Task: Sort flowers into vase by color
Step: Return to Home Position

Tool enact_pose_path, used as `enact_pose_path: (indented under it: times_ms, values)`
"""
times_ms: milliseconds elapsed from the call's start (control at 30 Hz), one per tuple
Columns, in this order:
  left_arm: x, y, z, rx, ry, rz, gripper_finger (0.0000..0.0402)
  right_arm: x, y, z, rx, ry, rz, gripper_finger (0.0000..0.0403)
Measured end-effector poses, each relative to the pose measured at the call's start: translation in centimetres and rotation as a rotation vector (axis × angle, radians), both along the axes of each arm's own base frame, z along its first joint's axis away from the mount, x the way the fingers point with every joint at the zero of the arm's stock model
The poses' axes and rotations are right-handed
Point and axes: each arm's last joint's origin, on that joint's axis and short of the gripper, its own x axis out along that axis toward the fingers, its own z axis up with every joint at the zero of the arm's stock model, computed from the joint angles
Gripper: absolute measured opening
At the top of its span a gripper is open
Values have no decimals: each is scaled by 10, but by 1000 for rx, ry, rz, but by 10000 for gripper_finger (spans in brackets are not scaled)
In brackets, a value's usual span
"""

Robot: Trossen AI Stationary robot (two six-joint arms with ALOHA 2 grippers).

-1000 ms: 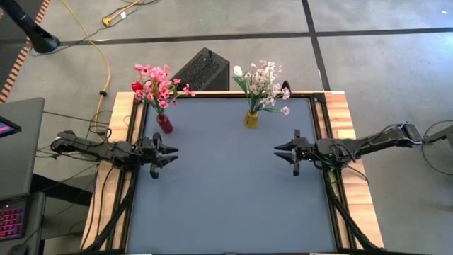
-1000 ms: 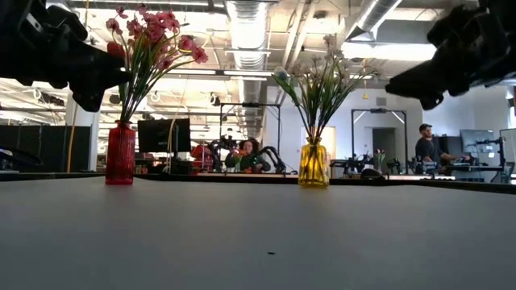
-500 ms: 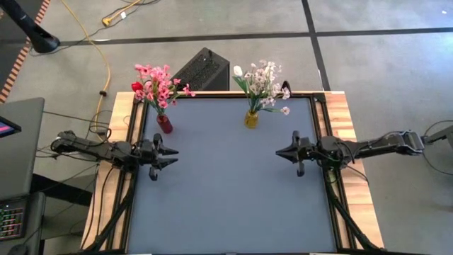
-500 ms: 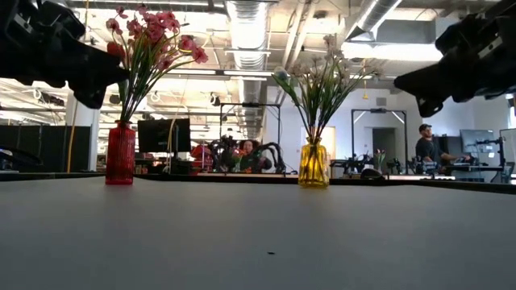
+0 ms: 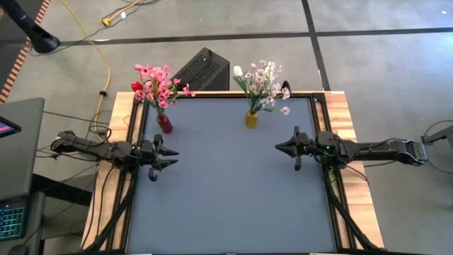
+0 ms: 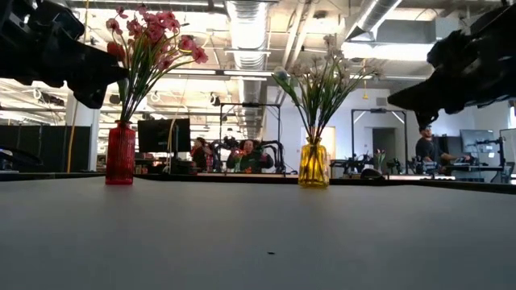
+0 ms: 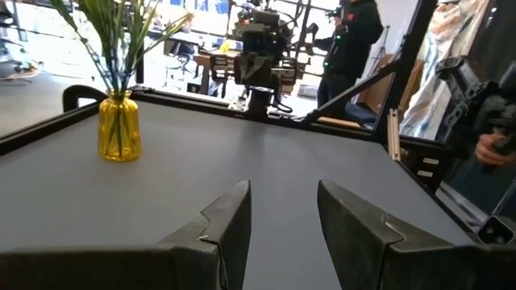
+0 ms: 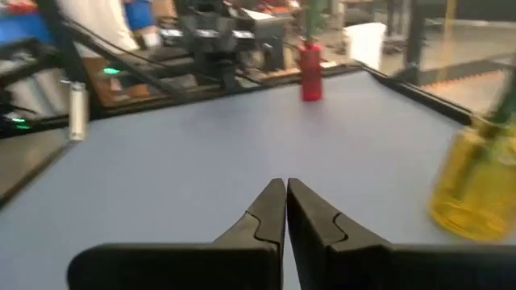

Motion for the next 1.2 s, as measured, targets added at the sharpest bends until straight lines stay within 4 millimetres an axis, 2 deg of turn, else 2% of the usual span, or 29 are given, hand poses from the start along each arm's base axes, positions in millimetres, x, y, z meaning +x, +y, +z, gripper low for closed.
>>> enact_pose_path:
  times_ms: [333, 467, 667, 1200]
  values:
    - [0, 0, -1, 14, 10, 5, 132, -2, -2, -11, 21, 129, -45, 27]
    - [0, 0, -1, 15, 10, 6, 132, -2, -3, -5, 58, 132, -107, 23]
    - [0, 0, -1, 15, 10, 7, 132, -1, -5, 1, -52, 138, -114, 46]
    - [0, 0, -1, 15, 9, 7, 132, -1, -4, -1, -54, 158, -111, 55]
